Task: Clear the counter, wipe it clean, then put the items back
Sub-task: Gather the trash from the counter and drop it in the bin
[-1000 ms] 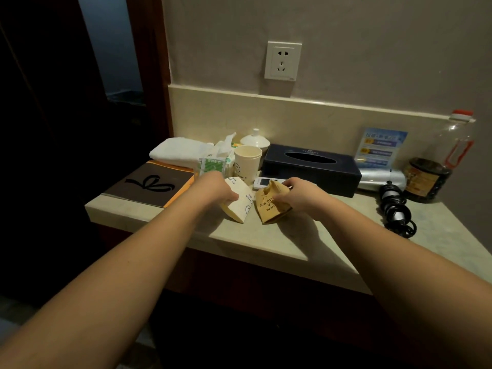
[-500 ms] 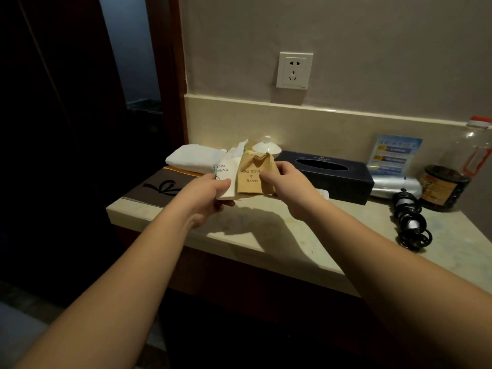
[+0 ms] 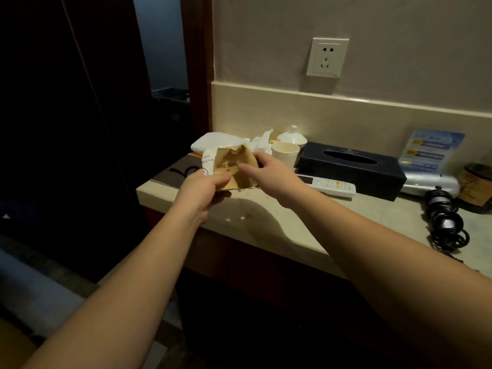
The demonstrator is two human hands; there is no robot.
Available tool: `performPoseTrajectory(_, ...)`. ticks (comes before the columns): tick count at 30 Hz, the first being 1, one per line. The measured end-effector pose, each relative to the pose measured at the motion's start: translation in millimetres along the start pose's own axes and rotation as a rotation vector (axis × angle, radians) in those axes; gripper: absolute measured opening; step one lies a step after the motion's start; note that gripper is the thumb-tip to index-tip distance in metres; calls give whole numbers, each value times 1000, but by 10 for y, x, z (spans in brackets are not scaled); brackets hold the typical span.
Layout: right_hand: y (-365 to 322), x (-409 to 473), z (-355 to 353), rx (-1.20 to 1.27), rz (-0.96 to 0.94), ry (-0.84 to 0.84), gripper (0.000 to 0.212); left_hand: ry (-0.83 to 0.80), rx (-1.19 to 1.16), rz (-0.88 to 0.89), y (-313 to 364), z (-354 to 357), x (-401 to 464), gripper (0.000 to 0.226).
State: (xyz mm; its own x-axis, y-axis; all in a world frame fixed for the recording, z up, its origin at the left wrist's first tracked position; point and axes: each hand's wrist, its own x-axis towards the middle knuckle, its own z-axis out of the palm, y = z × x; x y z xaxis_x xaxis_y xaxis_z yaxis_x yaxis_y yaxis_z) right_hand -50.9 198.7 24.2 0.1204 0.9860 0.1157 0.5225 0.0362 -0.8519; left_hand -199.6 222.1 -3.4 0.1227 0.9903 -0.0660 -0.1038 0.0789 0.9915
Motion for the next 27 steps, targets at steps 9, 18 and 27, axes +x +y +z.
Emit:
performPoseTrajectory(9,286,166,-202,-469,-74,21,29,236,-132,6,-90,-613,12,21)
performPoseTrajectory(18,417,486,245,-862,-9,-41,46,215,-136,-70,-240,-663,-29,28)
performPoseTrajectory(27,414,652,369,-916,95,-40,26,191,-95,-87,-267,-666,-91,25)
